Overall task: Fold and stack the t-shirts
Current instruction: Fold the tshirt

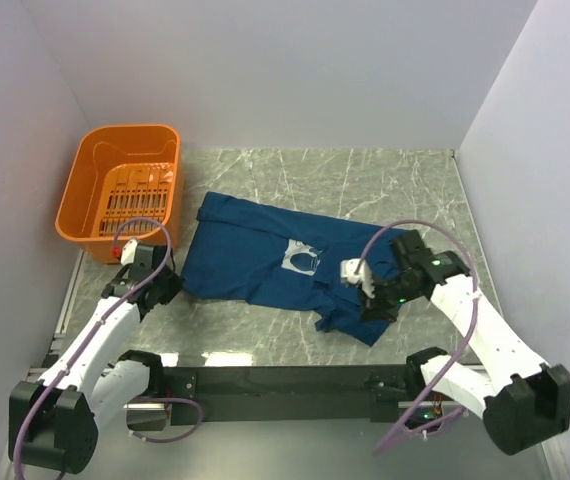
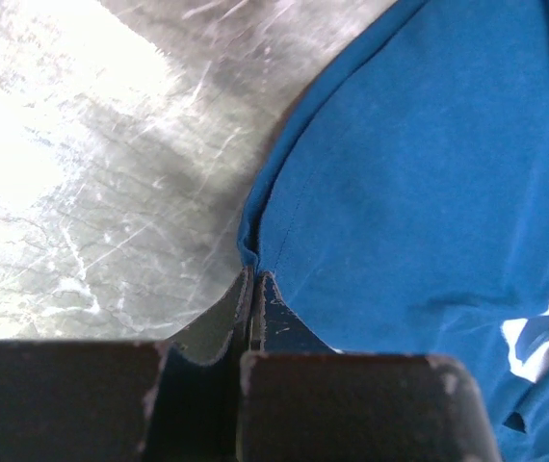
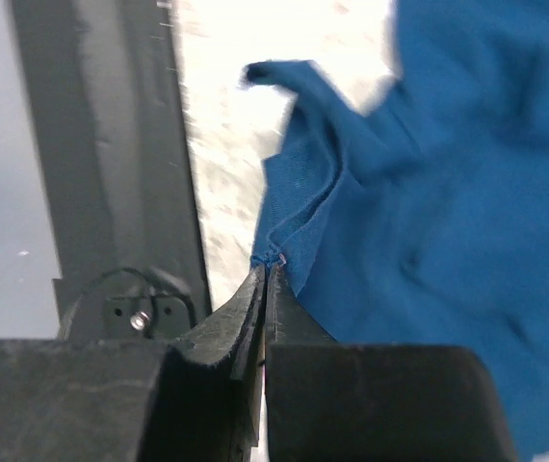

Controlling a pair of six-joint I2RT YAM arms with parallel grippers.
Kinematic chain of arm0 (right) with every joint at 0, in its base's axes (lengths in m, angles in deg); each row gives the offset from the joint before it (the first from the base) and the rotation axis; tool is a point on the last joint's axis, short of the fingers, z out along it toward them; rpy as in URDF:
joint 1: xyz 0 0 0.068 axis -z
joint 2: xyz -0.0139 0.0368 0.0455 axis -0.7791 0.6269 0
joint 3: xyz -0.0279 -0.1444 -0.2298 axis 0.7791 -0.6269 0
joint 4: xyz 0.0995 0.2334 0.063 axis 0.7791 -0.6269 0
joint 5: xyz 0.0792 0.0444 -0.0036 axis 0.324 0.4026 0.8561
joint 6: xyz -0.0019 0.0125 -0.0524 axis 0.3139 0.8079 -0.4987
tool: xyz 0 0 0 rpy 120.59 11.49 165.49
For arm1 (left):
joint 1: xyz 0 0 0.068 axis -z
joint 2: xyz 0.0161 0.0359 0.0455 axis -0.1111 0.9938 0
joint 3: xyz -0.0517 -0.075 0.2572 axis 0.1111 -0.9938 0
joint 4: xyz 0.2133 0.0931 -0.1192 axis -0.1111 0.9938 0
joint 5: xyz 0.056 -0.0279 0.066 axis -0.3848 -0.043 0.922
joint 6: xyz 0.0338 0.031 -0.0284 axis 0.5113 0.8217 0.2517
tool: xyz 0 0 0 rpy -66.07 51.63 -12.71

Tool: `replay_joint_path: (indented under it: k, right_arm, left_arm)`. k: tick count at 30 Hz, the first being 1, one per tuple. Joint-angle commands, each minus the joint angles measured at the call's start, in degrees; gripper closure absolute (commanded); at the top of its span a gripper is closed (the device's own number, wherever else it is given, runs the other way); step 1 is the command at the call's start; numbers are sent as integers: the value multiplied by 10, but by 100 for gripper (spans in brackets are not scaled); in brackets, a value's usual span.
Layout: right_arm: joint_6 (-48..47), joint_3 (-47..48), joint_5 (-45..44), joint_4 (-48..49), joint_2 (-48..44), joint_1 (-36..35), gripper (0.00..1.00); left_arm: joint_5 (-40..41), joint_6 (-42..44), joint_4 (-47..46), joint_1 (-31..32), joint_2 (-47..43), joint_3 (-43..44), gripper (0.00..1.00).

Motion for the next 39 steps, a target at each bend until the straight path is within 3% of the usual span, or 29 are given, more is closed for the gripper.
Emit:
replay_joint_path:
  k: [1, 10, 12, 19, 28, 39]
  right_arm:
    - [-57, 29, 8, -74, -30, 73, 100]
    - [-208, 82, -13, -199, -52, 272, 100]
    - [-212, 85, -29, -201, -60, 290, 100]
    - [-205, 93, -49, -202, -102, 303, 100]
    - [-171, 164, 1, -201, -132, 306, 100]
    - [-132, 139, 7, -159, -123, 306, 100]
  left_arm:
    - [14, 9, 20, -2, -19, 31, 99]
    - [8, 9, 19, -2, -17, 29, 99]
    - [10, 8, 20, -2, -19, 27, 99]
    - [31, 6, 42, -2, -26, 42, 99]
    - [80, 0, 80, -3, -34, 86, 99]
    - [22, 43, 39, -2, 19, 93, 99]
